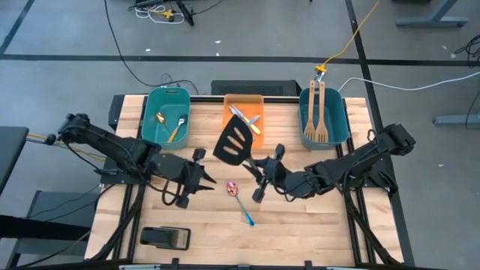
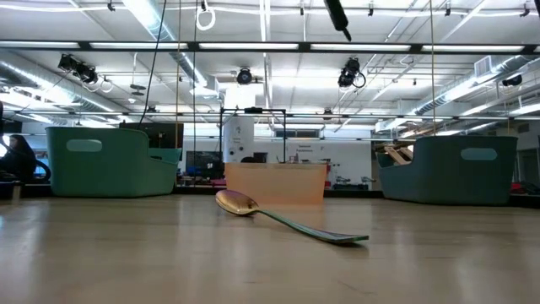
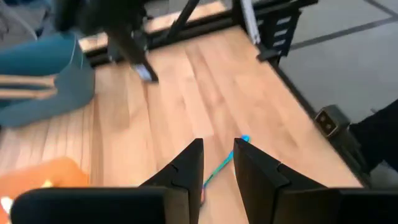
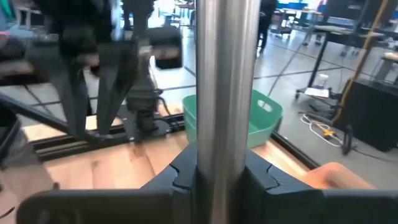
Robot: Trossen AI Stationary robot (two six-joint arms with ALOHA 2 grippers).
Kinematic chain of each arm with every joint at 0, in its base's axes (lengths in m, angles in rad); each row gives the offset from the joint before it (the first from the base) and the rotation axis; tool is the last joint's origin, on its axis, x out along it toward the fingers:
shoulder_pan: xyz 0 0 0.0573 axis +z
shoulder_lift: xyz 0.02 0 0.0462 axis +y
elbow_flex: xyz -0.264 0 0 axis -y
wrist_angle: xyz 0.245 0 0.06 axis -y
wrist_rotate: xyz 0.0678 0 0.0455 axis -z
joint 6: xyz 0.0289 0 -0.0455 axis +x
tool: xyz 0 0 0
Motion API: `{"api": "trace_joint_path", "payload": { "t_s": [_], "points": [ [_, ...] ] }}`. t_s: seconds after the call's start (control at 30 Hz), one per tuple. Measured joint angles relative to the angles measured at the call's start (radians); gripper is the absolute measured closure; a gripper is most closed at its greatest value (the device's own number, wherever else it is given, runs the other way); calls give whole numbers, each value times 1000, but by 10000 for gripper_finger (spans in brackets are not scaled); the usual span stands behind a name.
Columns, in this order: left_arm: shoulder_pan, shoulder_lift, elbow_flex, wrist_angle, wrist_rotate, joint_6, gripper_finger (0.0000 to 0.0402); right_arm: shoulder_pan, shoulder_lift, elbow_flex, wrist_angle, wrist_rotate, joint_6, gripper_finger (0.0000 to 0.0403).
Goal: Pick & Place Kitchen Items
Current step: Put the black spatula into the blue bin
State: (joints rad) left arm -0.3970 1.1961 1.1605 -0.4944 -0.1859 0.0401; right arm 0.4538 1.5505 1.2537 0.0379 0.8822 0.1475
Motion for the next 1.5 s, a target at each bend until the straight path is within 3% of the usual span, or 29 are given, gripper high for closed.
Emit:
{"api": "trace_joint_path", "payload": {
  "t_s": [0.33, 0.53, 1.2, 1.5],
  "points": [
    [-7, -9, -243, 144, -16, -60, 308, -46, -79, 0, -128, 27, 70, 335],
    [-7, -9, -347, 299, -17, -63, 308, -113, -144, 0, -332, 26, 182, 335],
    [-6, -9, -355, 368, -23, -64, 308, -364, -279, 0, -731, -35, 345, 335],
    [-6, -8, -355, 369, -23, -85, 308, -539, -280, -1, -800, -82, 344, 335]
  ]
}}
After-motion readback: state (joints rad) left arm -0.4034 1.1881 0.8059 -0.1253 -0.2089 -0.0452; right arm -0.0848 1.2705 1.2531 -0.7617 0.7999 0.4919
